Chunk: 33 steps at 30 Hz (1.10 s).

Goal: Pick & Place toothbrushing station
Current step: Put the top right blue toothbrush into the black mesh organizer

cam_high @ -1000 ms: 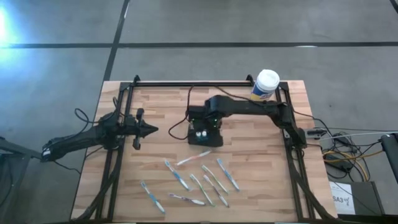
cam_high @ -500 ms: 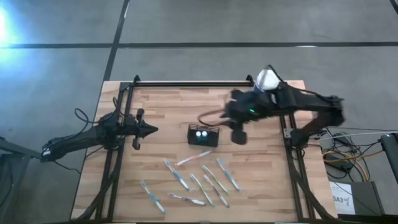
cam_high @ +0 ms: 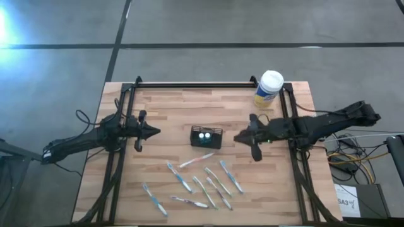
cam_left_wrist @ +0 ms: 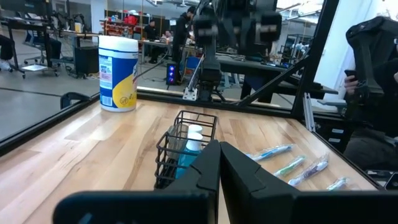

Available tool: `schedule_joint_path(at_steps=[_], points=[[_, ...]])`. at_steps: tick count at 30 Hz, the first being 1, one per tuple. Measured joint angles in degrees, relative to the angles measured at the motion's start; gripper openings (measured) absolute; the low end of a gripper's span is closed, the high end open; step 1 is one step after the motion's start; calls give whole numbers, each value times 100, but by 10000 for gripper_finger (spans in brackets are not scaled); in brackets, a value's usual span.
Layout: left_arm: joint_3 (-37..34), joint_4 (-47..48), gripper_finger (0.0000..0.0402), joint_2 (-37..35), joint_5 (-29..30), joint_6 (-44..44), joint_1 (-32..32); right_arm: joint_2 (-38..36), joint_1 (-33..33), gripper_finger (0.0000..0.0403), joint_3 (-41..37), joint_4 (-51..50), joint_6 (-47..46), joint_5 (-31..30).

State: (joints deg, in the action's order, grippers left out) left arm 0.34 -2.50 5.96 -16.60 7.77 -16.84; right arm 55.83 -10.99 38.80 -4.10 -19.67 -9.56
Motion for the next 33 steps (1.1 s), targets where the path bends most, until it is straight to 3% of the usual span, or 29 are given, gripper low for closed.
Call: schedule_joint_path(at_steps=[6,12,20,33], points=[[0,-2,12,0,1,2,2,168,-41,19,-764,149,-650,-5],[0,2,12,8,150,0,0,689,-41,9,-712,-216,-922,26],[0,0,12,70,189,276,2,1669,-81,8,333,-1865,-1406,83],[0,-10,12,74,240,288,2,3564,-286,8,2375,-3450,-1545,94]])
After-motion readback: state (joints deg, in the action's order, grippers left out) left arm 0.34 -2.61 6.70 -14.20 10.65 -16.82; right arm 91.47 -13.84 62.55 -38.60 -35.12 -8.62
